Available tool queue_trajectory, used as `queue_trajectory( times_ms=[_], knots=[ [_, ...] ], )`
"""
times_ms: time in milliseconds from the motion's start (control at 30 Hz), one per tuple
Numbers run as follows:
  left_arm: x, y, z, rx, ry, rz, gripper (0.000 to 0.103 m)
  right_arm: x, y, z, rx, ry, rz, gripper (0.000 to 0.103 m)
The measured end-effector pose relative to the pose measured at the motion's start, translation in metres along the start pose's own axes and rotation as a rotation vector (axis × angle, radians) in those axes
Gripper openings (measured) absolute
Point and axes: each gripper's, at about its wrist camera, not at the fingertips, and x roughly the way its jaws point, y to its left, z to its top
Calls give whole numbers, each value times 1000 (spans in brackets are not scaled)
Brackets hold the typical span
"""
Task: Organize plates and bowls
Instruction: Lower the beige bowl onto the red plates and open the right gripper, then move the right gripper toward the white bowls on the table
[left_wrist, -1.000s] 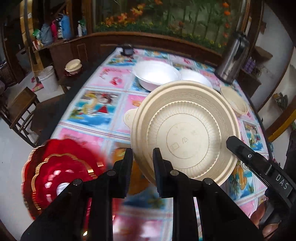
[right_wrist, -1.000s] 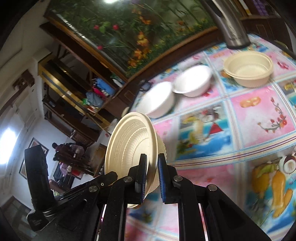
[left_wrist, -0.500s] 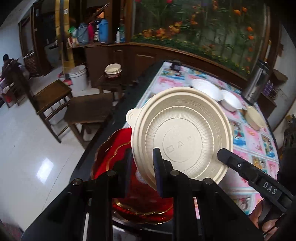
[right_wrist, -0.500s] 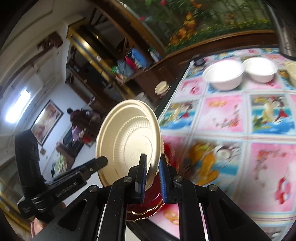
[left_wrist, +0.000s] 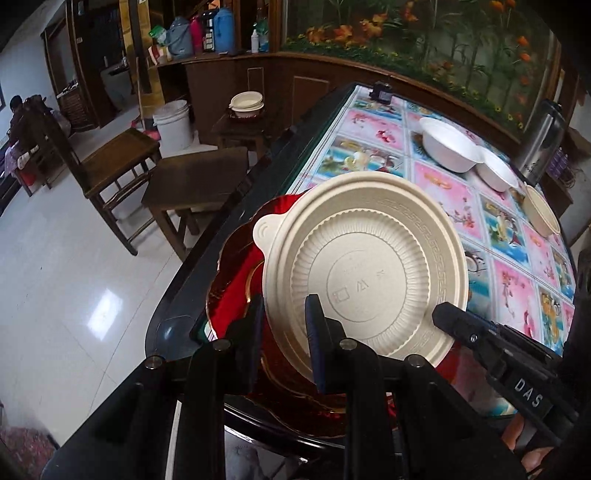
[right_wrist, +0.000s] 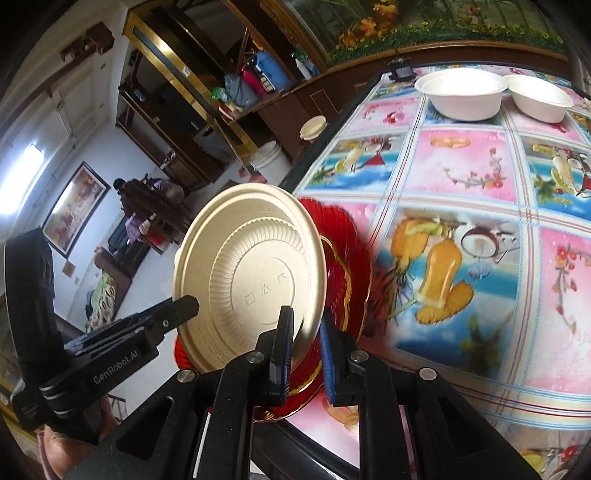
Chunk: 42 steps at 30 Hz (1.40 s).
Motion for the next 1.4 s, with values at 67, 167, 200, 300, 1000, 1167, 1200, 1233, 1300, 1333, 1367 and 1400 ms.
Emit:
queue_trajectory(
  times_ms=[67, 167, 200, 300, 1000, 1167, 1200, 1233, 1300, 1333, 1367, 1400],
  knots=[
    [2, 2, 0, -2, 5, 3, 20, 3, 1, -3, -11, 3, -4, 16],
    [6, 4, -1, -6, 17, 4, 20, 5, 3, -3, -26, 3, -8, 16],
    [6, 5, -2, -6, 19, 4, 20, 5, 3, -4, -24, 5, -6, 16],
    [8, 4, -3, -5, 27, 4, 20, 6, 4, -5, -24, 5, -2, 16],
    [-95, -76, 20, 85, -466, 91, 92, -117, -42, 17, -70, -387, -31, 61],
    [-103, -123, 32, 157, -508, 13, 103, -146, -77, 24, -12, -457, -77, 63],
    [-104, -133, 33, 166, -511, 2, 103, -151, -83, 25, -3, -469, -87, 63],
    [-104, -143, 36, 176, -514, -10, 103, -154, -87, 24, 2, -476, -95, 63],
    [-102, -158, 41, 191, -515, -27, 103, -163, -99, 26, 18, -495, -112, 63],
    [-100, -167, 44, 197, -511, -41, 103, -168, -105, 27, 25, -504, -121, 63],
    [-99, -176, 44, 202, -508, -51, 103, -174, -113, 28, 34, -514, -136, 63],
    [-97, -184, 47, 209, -503, -61, 103, -179, -120, 30, 39, -521, -148, 63]
  ],
)
